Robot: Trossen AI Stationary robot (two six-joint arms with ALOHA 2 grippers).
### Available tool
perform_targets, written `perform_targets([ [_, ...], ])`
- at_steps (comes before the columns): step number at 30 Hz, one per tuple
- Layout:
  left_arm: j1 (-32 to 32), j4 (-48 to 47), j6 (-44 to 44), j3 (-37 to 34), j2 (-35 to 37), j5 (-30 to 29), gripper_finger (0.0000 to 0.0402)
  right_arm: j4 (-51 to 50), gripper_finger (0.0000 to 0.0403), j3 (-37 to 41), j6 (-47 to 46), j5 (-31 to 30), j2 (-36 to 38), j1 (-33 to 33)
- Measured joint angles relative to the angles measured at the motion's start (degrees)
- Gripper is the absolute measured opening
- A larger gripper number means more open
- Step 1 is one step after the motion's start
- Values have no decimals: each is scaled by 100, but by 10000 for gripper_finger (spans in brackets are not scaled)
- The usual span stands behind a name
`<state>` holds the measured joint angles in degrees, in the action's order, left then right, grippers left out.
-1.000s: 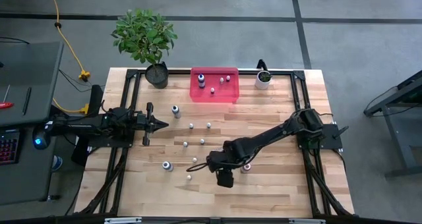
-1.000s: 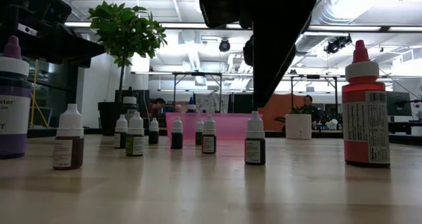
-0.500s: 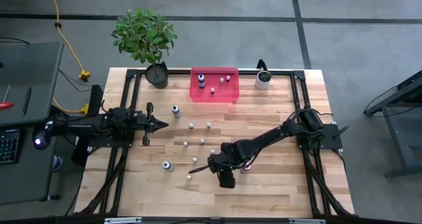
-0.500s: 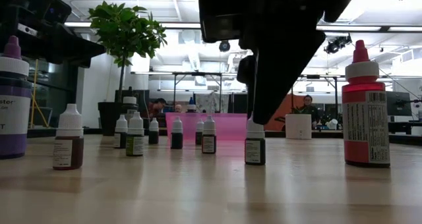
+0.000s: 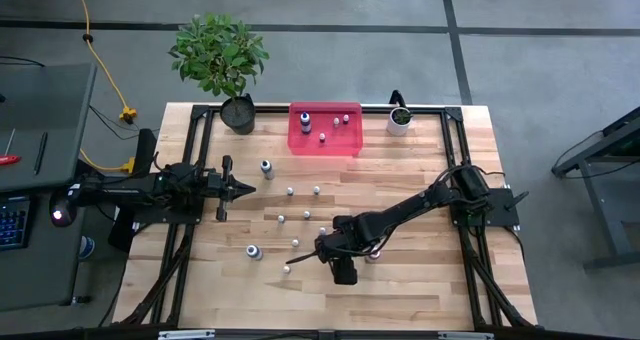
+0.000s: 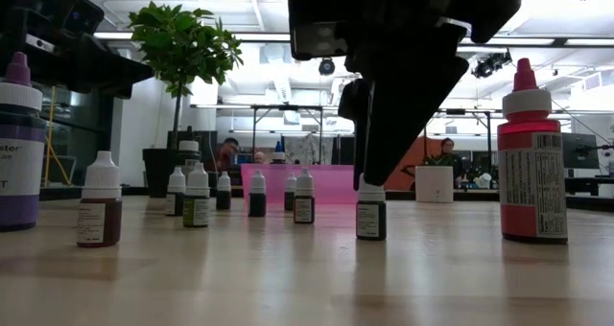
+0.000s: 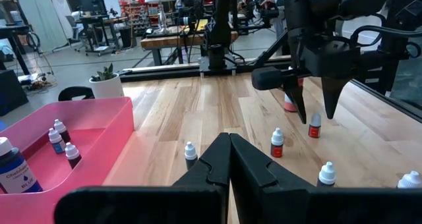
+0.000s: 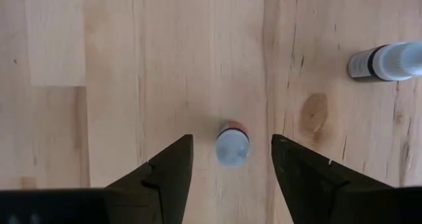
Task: Pick & Place food coloring
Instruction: Put the small red food coloring bottle into the red bin
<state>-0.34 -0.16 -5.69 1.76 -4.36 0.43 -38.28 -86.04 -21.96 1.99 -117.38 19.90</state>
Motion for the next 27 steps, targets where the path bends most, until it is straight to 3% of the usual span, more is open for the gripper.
perform_targets([
  [11, 0, 2, 0, 0, -2, 2, 0, -4, 191, 0, 149, -23, -1, 0],
  [27, -2, 0, 2, 0, -2, 0, 0, -26, 150, 0, 296, -33, -2, 0],
])
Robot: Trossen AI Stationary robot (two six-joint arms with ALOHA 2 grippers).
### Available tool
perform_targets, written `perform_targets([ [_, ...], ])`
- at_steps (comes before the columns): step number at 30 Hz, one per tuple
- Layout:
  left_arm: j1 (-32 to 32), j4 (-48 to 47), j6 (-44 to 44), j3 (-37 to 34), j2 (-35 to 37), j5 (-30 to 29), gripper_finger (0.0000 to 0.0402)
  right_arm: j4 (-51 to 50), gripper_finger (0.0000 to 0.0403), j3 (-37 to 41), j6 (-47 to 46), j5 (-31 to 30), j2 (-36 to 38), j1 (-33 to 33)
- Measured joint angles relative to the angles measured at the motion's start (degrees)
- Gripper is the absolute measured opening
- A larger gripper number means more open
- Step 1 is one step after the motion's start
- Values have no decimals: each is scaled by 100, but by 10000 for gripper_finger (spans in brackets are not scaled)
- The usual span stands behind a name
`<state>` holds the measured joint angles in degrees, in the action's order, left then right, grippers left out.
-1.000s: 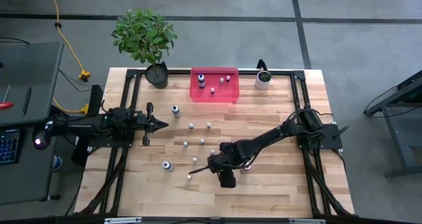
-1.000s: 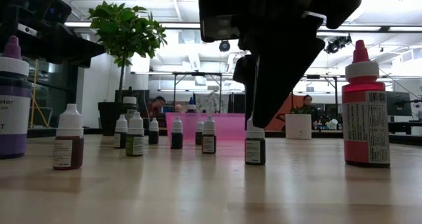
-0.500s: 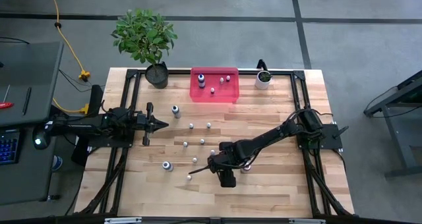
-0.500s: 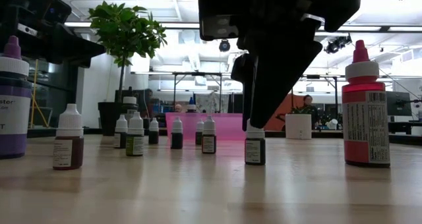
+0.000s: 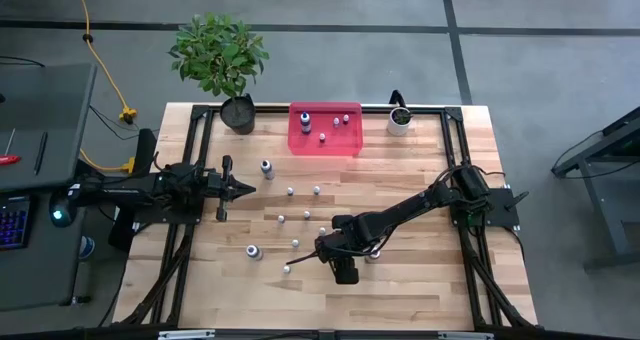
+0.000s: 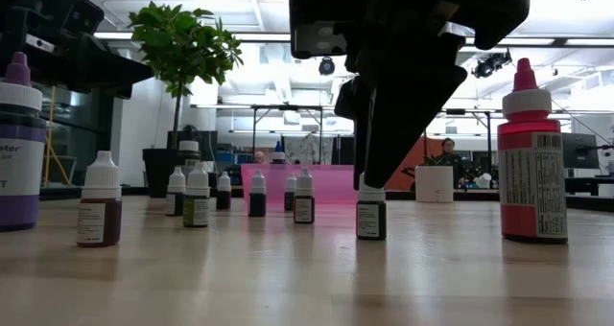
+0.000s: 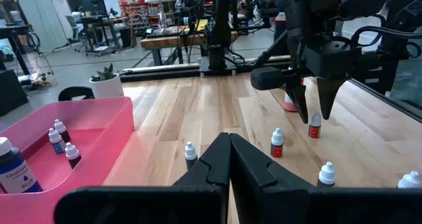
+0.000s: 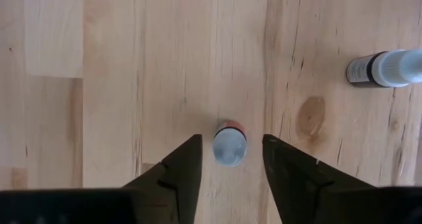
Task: Pick & Place food coloring
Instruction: Put the small red food coloring bottle into the red bin
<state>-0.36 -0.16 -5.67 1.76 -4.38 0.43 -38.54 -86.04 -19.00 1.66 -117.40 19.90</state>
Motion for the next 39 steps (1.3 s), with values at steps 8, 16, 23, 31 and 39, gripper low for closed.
perform_targets([
  [8, 2, 0, 0, 0, 1, 2, 0, 172, 146, 175, -27, 64, -1, 0],
  [16, 1, 1, -2, 0, 0, 2, 0, 286, 137, 216, -135, 74, -2, 0],
  [23, 0, 1, -1, 0, 1, 2, 0, 324, 128, 214, -109, 74, -2, -1],
  [31, 1, 0, 0, 0, 0, 2, 0, 282, 128, 133, -107, -23, -2, 0],
  [39, 1, 0, -1, 0, 0, 1, 0, 170, 128, 133, -107, -1, -2, -1],
])
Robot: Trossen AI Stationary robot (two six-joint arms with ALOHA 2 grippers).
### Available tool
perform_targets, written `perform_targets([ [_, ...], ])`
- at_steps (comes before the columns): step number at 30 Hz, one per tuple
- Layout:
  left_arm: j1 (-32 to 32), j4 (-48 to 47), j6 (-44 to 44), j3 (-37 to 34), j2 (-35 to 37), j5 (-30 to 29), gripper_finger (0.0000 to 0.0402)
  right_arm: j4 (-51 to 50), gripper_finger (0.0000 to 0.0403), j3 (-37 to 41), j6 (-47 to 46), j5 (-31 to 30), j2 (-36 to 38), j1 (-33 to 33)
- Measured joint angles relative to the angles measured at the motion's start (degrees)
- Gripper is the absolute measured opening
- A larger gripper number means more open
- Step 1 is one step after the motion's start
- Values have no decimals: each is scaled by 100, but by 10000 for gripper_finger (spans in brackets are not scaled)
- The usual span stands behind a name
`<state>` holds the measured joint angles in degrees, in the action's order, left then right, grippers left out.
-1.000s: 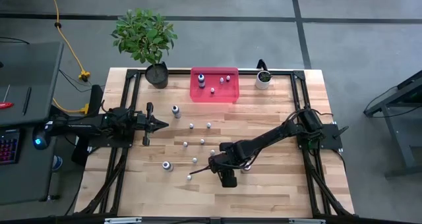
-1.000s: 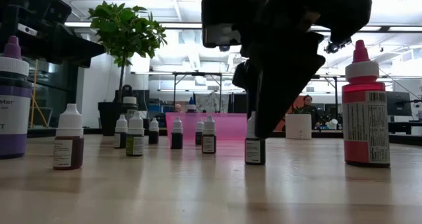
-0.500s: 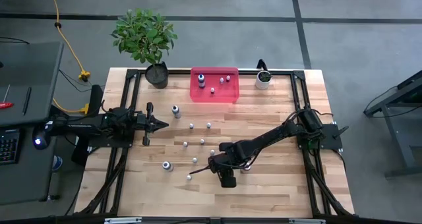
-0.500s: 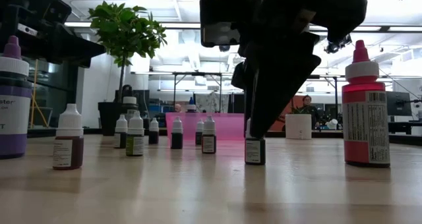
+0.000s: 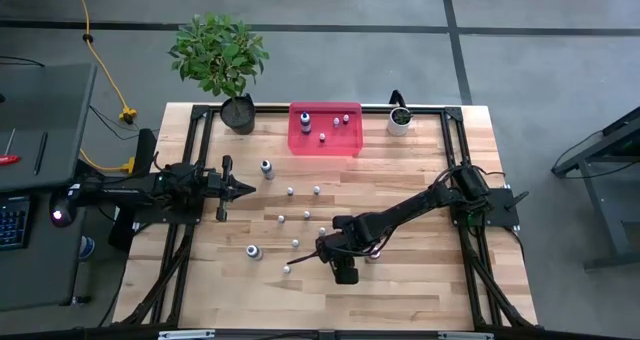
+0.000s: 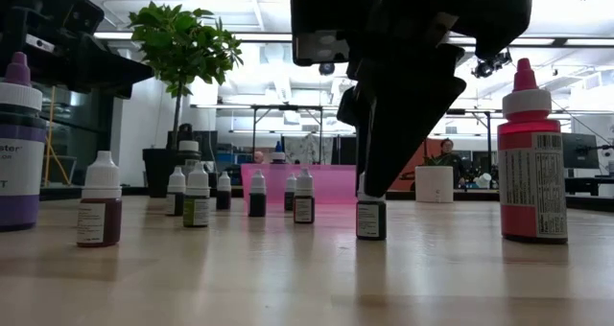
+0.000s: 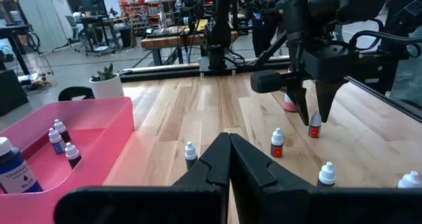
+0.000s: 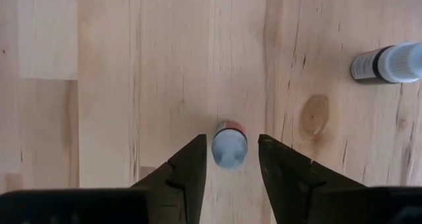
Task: Pick & Place food coloring
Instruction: Put the small red food coloring bottle into the red bin
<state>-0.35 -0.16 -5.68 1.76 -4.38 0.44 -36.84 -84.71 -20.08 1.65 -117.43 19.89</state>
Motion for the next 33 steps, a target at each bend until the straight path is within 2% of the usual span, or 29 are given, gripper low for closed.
perform_targets([
  [5, 0, 1, 1, 0, 0, 1, 0, 0, 118, 0, -28, 8, 0, 0],
  [20, 1, 0, -1, 0, 2, 1, 0, -1, 48, -11, -42, 26, 14, 1],
  [24, -1, 2, -1, 0, 0, 1, 0, -56, 46, -11, -44, 9, 137, -16],
  [33, 0, 2, 1, 0, 0, 0, 0, -587, 46, -10, -37, -710, 865, -168],
])
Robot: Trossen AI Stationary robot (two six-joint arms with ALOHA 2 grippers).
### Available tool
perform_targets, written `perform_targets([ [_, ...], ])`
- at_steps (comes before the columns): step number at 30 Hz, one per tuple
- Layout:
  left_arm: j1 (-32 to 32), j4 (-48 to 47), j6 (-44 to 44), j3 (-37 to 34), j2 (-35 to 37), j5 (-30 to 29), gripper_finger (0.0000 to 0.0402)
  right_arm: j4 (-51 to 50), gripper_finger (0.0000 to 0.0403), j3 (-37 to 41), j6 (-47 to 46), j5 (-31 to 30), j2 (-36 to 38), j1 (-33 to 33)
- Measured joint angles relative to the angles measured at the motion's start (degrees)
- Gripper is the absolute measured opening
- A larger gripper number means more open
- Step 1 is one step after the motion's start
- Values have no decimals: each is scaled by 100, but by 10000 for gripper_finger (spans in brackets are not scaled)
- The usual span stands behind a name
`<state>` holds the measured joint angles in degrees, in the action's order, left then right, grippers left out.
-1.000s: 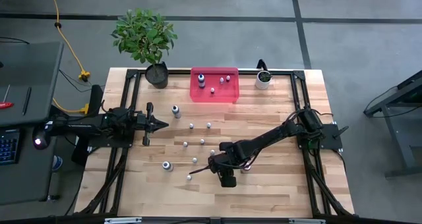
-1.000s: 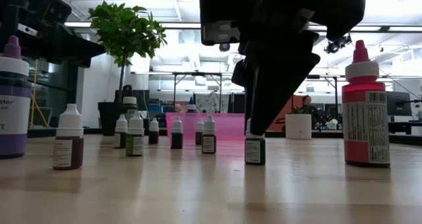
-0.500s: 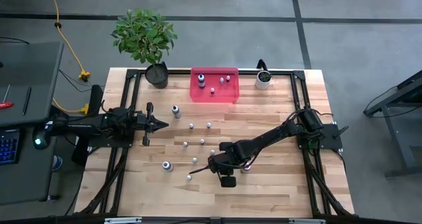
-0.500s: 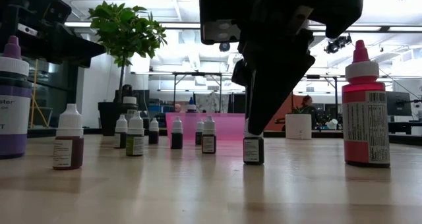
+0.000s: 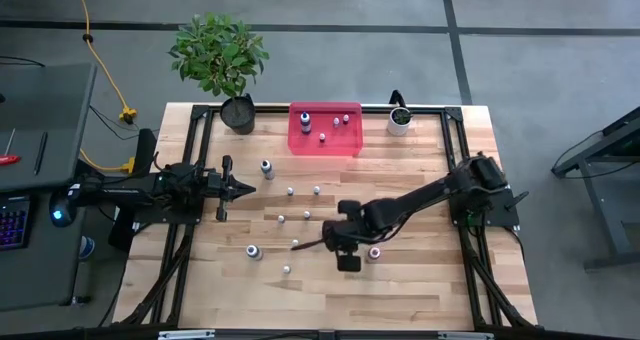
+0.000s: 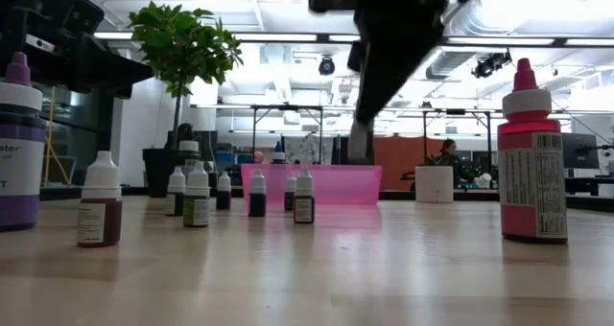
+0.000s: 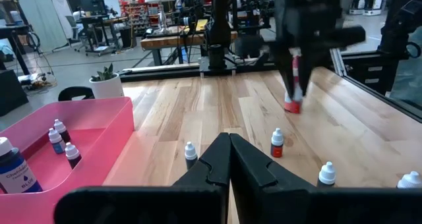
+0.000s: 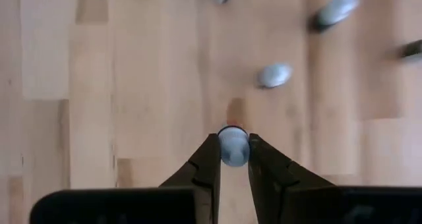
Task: Pick & Place food coloring
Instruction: Put the small red food coloring bottle into the red bin
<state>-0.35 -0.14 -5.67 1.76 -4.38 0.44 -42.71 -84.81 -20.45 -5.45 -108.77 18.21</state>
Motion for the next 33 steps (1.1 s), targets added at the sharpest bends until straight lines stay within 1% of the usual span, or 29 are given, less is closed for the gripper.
perform_targets([
  [6, 0, -2, -2, 0, 0, 0, 0, -236, 45, 1, 150, -323, 619, -224],
  [13, 0, -2, -2, 0, 1, 0, 0, -623, 45, 1, 150, 123, 1262, -805],
  [16, 1, -2, -2, 0, 2, 1, 0, -667, 45, 1, 420, 227, 1460, -1073],
  [20, 1, -2, -2, 0, 2, 0, 0, -701, 45, 1, 732, 131, 1584, -1433],
  [26, -1, -2, 0, 0, 0, -1, 0, -707, 45, 7, 807, 15, 1624, -2098],
  [29, 1, 0, 0, 0, 0, 1, 0, -690, 45, 12, 716, -175, 1624, -2453],
  [33, -1, 0, 0, 0, 0, 0, 0, -683, 45, 12, 398, -254, 1622, -2945],
])
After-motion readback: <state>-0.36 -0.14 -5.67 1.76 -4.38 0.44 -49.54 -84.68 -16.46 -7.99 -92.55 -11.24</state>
